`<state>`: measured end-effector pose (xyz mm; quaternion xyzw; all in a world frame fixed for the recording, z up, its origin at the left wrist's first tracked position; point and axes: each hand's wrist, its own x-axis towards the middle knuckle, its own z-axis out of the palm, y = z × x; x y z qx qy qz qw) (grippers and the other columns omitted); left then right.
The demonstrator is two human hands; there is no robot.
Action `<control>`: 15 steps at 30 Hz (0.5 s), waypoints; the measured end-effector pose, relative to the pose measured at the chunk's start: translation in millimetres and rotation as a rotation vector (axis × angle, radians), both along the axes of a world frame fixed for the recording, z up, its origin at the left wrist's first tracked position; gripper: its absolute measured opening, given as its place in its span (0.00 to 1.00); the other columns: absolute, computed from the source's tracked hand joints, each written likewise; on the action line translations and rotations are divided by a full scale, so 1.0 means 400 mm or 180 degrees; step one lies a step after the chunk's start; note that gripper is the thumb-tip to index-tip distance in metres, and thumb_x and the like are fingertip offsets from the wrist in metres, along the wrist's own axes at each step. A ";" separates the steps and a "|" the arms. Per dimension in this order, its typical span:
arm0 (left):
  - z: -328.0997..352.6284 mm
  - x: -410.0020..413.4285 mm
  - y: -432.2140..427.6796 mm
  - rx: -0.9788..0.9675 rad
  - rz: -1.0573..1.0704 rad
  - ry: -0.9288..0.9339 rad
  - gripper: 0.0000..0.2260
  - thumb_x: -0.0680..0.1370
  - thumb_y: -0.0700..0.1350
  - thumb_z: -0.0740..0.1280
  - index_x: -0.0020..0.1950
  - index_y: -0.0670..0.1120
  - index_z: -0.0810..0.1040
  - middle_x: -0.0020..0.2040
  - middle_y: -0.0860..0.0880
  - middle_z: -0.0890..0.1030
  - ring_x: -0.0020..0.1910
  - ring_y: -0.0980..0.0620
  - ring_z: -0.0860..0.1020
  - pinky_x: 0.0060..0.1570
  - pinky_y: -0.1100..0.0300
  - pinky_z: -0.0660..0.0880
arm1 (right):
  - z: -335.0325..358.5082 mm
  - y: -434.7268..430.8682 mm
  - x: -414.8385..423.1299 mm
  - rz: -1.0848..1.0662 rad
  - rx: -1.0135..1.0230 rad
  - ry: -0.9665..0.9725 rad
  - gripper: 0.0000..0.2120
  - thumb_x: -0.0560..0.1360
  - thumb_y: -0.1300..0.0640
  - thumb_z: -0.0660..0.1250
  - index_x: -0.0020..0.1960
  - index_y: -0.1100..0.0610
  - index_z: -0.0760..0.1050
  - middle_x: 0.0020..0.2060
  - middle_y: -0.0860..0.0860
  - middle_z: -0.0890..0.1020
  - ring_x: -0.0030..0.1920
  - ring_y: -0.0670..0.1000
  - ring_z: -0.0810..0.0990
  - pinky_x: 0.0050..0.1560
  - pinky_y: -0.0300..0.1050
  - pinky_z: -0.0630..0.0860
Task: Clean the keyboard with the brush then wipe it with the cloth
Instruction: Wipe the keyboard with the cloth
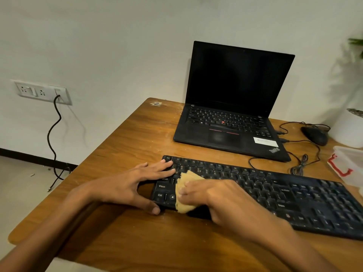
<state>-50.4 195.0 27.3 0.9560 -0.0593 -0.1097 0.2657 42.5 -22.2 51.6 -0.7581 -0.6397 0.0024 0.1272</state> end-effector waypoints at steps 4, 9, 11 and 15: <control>-0.005 0.000 0.004 0.0074 0.0051 0.0090 0.38 0.67 0.67 0.64 0.69 0.70 0.44 0.67 0.75 0.36 0.66 0.75 0.34 0.67 0.65 0.33 | 0.061 -0.071 0.051 -0.0469 -0.0503 0.0566 0.20 0.72 0.68 0.63 0.54 0.45 0.79 0.55 0.40 0.80 0.57 0.40 0.76 0.54 0.37 0.75; 0.037 0.016 -0.034 0.0581 0.0030 0.0178 0.41 0.64 0.68 0.60 0.67 0.65 0.36 0.60 0.73 0.31 0.52 0.80 0.25 0.52 0.75 0.23 | 0.067 -0.076 0.078 -0.0532 0.0314 0.0236 0.23 0.69 0.70 0.66 0.55 0.45 0.77 0.52 0.36 0.78 0.55 0.31 0.71 0.59 0.34 0.72; 0.039 0.030 -0.052 0.0664 -0.0007 0.0107 0.40 0.70 0.65 0.60 0.71 0.60 0.36 0.63 0.69 0.32 0.47 0.84 0.25 0.47 0.82 0.23 | 0.019 -0.050 0.063 -0.0138 0.0428 0.0063 0.26 0.66 0.73 0.68 0.56 0.48 0.78 0.55 0.40 0.79 0.57 0.34 0.71 0.59 0.37 0.73; 0.030 0.035 -0.059 0.0523 0.0049 0.0184 0.34 0.74 0.63 0.57 0.72 0.61 0.40 0.70 0.65 0.35 0.63 0.74 0.29 0.67 0.65 0.28 | -0.042 -0.021 0.105 0.0381 0.0298 -0.0420 0.24 0.63 0.71 0.72 0.55 0.51 0.79 0.55 0.47 0.81 0.55 0.45 0.79 0.54 0.45 0.78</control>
